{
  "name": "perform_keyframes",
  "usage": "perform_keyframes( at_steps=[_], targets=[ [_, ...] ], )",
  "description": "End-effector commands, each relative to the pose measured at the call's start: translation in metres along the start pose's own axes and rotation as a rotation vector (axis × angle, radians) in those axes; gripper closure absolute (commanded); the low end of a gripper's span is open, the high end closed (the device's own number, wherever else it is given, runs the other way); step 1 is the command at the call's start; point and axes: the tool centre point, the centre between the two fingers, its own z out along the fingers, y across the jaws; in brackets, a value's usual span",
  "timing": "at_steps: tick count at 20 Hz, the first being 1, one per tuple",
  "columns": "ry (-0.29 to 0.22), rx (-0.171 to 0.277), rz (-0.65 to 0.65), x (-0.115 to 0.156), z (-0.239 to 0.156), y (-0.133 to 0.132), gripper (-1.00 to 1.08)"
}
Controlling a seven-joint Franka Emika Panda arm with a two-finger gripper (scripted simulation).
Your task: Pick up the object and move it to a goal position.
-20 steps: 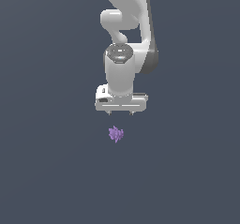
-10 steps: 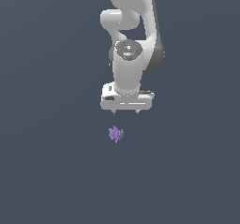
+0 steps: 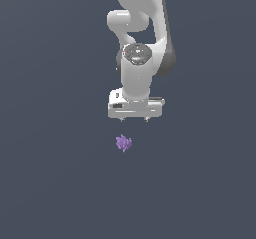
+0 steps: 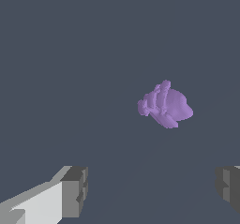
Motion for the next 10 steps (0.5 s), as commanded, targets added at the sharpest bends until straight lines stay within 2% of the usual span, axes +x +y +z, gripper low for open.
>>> perform_keyframes(
  at_steps=[1, 10],
  targets=[
    [0.0, -0.001, -0.023, 0.001, 0.002, 0.001, -0.92],
    [0.002, -0.007, -0.176, 0.011, 0.017, 0.011, -0.92]
  ],
)
